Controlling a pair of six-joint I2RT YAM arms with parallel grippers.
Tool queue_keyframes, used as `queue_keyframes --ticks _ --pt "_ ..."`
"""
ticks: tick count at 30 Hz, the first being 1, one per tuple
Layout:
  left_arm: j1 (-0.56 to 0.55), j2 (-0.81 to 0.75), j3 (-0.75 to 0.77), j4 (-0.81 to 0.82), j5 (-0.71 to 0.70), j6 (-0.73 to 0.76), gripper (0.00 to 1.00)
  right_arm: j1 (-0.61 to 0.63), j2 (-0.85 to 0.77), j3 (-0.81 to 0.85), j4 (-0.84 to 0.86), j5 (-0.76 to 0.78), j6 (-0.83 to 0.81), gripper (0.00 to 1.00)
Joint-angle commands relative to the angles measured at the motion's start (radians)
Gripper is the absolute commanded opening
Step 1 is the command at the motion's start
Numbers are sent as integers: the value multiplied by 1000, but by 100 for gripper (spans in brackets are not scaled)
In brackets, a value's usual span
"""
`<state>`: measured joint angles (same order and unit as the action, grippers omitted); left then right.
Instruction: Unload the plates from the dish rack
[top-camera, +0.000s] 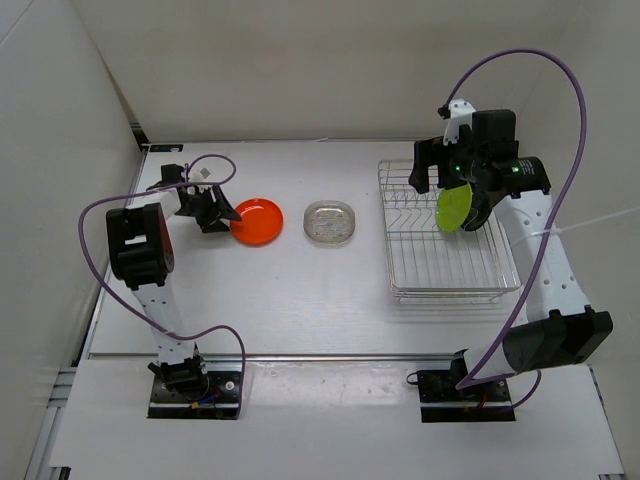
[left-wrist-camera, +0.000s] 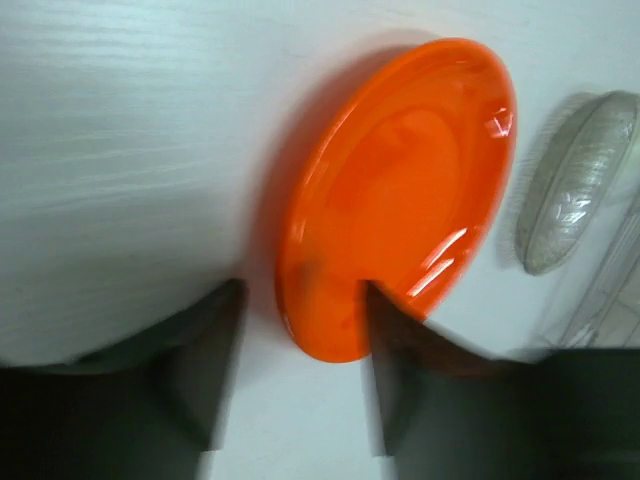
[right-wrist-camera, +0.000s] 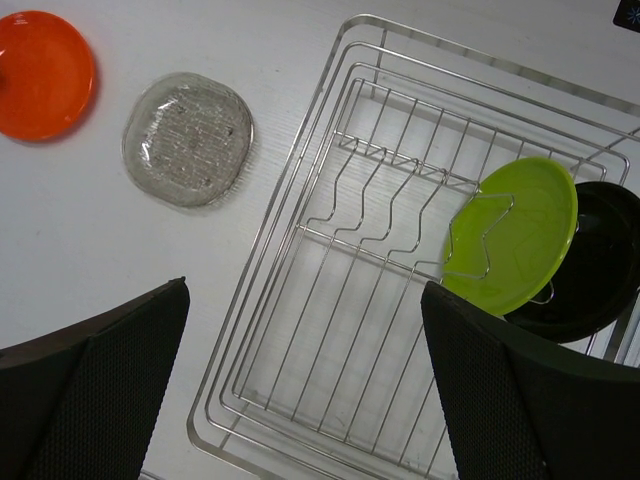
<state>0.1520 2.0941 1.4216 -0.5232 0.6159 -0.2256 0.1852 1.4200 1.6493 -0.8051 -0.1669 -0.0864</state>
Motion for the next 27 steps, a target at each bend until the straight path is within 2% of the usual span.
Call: queue_keyframes --ticks 1,5,7,8,11,12,15,16,18,27 --pt "8 -46 19 0 -1 14 74 0 -32 -17 35 7 -22 100" --pt "8 -109 30 -37 -1 34 83 0 -20 -17 35 108 -44 100" --pt "17 -152 39 -55 -28 48 85 0 11 -26 35 249 -78 100" --pt "17 -208 51 -55 -51 75 92 0 34 -26 35 292 -91 100" --pt "-5 -337 63 -112 -203 123 95 0 78 -40 24 432 -147 98" --pt "-15 -373 77 -123 -276 162 100 0 79 -58 36 449 -156 95" --pt "-46 -506 67 -142 -355 199 100 0 100 -106 84 483 -177 90" --pt "-46 -532 66 -143 -355 209 100 -9 111 -127 99 506 -190 83" --pt "-72 -583 79 -196 -369 209 100 -21 138 -167 168 530 -214 78" --pt "-183 -744 20 -239 -456 229 100 -92 255 -134 231 549 -236 77"
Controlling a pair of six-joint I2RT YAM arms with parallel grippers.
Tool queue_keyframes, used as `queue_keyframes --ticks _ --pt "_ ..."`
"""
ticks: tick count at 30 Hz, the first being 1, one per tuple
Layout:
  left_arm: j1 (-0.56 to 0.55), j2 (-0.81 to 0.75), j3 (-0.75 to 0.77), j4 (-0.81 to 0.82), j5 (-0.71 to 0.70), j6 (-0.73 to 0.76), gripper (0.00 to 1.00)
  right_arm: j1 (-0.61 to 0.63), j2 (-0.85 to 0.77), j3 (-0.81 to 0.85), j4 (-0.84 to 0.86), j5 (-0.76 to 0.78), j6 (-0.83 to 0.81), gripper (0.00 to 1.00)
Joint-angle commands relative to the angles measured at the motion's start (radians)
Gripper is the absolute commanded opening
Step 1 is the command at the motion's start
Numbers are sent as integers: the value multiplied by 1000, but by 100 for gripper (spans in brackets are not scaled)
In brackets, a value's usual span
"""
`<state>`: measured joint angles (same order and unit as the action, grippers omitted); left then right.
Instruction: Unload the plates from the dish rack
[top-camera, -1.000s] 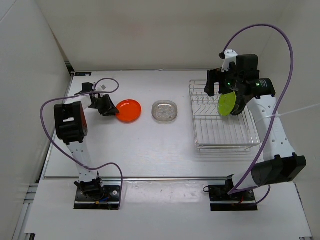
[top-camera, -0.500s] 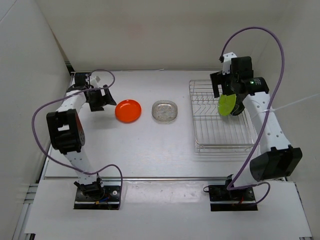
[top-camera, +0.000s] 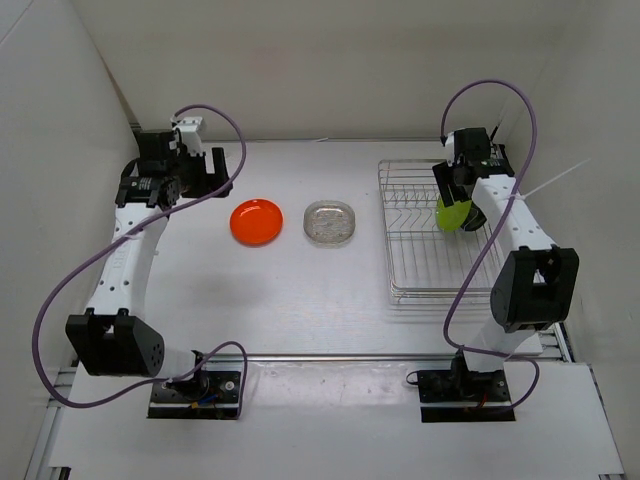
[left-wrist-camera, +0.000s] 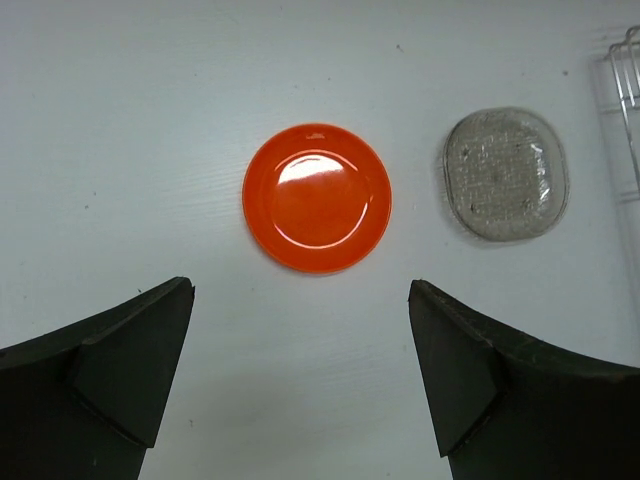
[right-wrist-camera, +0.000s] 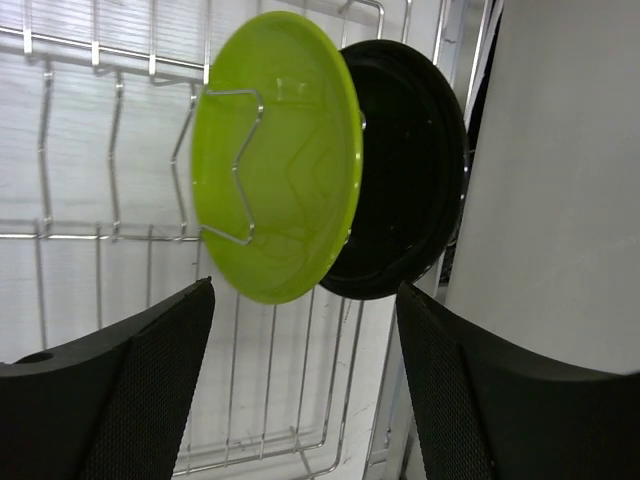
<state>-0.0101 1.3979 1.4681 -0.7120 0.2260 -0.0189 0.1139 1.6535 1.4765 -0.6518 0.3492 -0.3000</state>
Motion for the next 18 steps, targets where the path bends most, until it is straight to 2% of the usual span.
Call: queue_keyframes --ticks 1,5,8,10,14,16,18 --pt "-34 -48 -35 -50 -80 22 100 -29 22 39 78 33 -33 77" --pt "-60 -74 -35 -63 -115 22 100 -48 60 50 78 13 -33 71" --pt "-87 -83 -25 -63 -137 22 100 -57 84 59 78 13 -33 55" --pt "-108 -92 -25 -63 -149 22 100 -57 103 59 78 13 -24 50" --pt "-128 -92 -15 -63 -160 22 100 -57 123 68 78 22 -14 27" --pt "-128 -92 -15 -63 -169 22 100 -57 132 68 78 22 -5 25" --pt "-128 -92 -15 -63 -169 31 100 -57 132 68 78 42 7 16"
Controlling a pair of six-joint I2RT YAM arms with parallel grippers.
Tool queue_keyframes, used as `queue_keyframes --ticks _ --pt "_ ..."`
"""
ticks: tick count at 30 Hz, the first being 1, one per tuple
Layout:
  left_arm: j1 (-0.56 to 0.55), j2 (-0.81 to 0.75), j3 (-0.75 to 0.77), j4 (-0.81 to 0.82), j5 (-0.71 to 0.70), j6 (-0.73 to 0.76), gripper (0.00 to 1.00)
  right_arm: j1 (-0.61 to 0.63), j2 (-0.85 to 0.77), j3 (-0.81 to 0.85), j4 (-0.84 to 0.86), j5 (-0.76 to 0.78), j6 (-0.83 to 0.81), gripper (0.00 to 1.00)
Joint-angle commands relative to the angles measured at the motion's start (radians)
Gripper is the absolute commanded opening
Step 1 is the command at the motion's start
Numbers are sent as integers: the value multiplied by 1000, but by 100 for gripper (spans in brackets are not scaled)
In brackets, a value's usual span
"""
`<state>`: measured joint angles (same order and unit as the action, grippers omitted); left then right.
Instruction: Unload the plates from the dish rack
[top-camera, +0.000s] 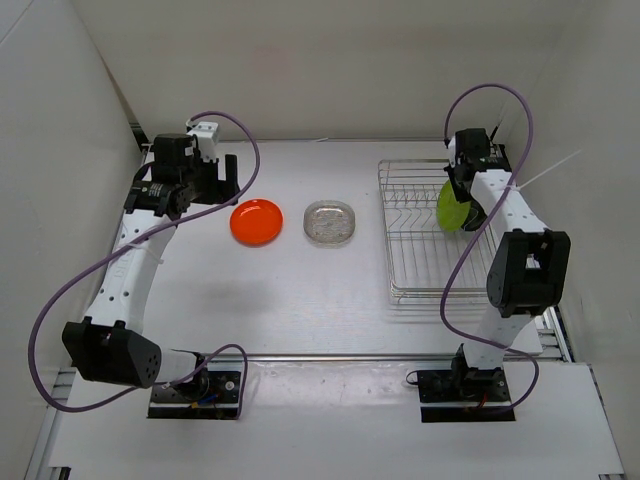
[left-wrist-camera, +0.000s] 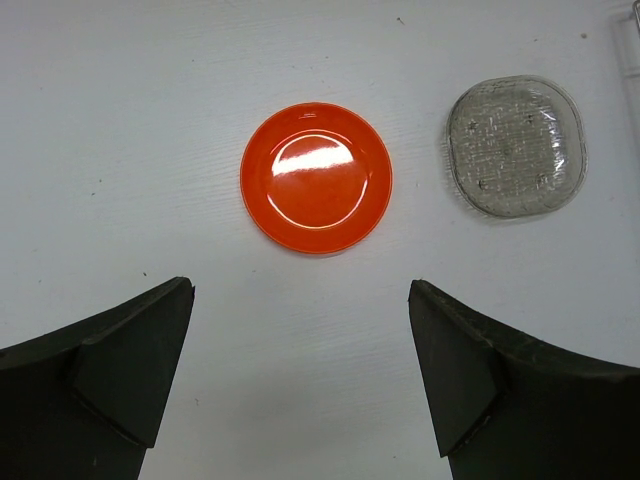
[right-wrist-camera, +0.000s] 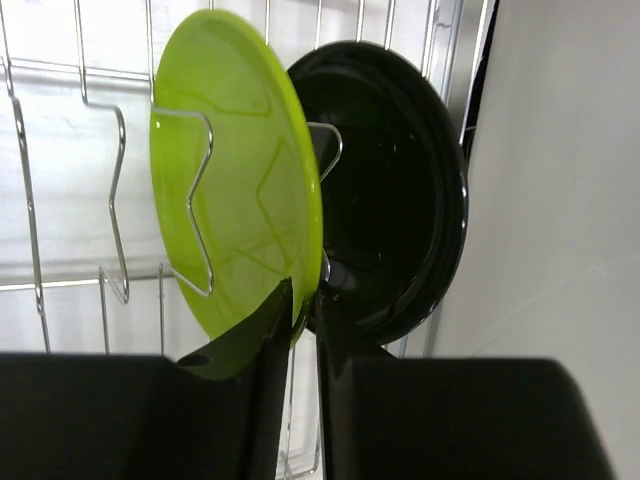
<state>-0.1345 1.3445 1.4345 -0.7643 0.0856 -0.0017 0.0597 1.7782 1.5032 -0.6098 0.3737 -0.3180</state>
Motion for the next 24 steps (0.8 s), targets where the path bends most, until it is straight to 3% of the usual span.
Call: queue_keyframes --ticks 1,7,15,24 --pt "-4 -39 18 -10 -29 14 100 -3 7 52 25 18 25 16" --pt "-4 -30 18 -10 -20 14 100 -3 16 75 4 82 68 0" --pt "-4 -30 9 -10 -20 14 100 17 -3 127 -39 177 160 0" --pt "-31 -10 38 -10 -29 23 100 71 -155 238 -77 332 73 0"
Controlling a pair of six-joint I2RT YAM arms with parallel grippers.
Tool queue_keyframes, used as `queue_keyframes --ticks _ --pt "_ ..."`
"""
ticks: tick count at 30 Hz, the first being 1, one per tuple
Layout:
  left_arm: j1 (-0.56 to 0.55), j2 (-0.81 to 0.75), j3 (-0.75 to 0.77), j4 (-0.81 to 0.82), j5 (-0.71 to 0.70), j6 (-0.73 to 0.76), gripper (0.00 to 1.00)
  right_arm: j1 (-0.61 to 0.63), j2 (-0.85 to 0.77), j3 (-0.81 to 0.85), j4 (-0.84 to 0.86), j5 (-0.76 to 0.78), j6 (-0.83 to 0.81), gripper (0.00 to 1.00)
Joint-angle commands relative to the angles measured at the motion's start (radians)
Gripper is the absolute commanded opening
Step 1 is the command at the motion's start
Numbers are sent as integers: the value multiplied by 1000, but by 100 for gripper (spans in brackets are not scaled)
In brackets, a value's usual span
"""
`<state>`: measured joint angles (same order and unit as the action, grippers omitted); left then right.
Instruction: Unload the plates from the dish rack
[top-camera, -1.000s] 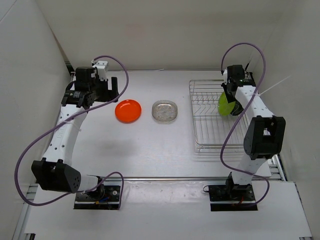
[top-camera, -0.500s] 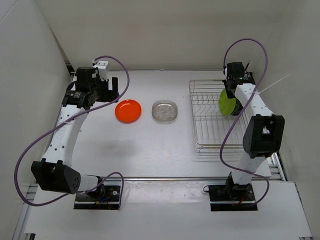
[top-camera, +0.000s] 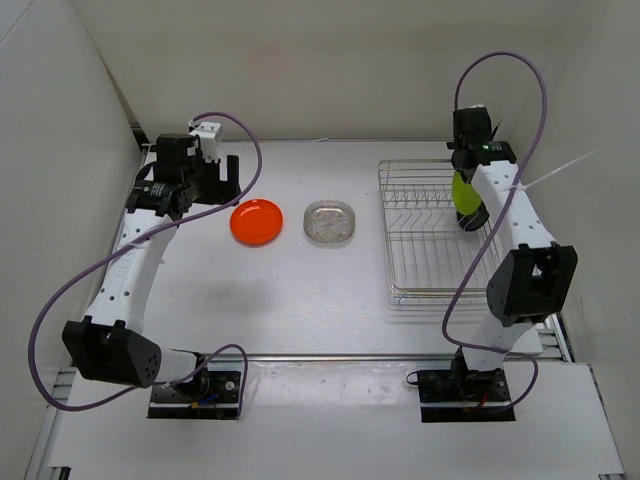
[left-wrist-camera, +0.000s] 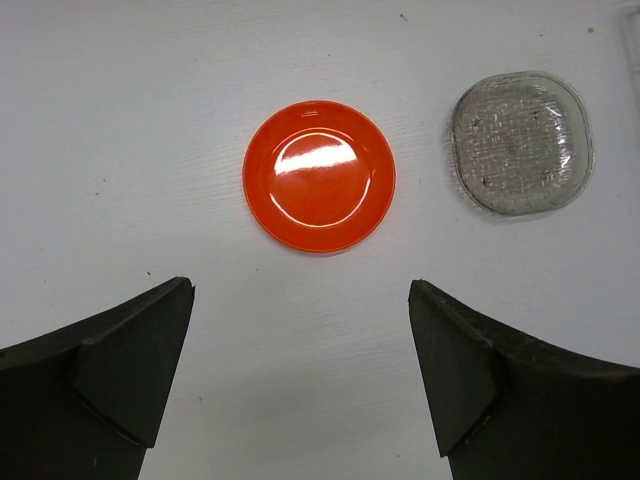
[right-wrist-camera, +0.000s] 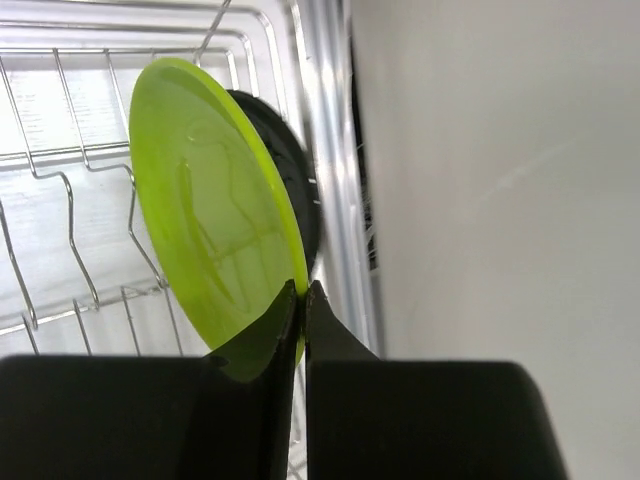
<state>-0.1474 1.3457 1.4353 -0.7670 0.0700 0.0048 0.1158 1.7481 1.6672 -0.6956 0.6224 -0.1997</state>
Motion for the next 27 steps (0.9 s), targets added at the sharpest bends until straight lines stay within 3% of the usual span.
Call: queue_keyframes --ticks 1,6,9,10,11,17,20,27 --pt "-18 -11 48 -8 0 17 100 15 -145 74 8 83 -61 0" --pt "-84 12 79 12 222 27 100 24 -329 -9 67 7 -104 0" --pt "-167 64 126 12 341 38 100 35 -381 9 -26 -131 -55 0" --pt "-190 97 143 12 381 38 100 35 -395 9 -51 -212 -55 0" --pt "-216 116 184 12 440 56 100 35 -419 9 -76 -401 -43 0" --pt "-441 289 411 14 516 47 100 35 -516 -115 -163 -1030 -180 0" --pt "-536 377 512 3 499 47 99 35 -503 -115 -214 -1171 -216 0" --pt "-590 481 574 -2 429 58 99 35 -503 -138 -219 -1198 -225 0"
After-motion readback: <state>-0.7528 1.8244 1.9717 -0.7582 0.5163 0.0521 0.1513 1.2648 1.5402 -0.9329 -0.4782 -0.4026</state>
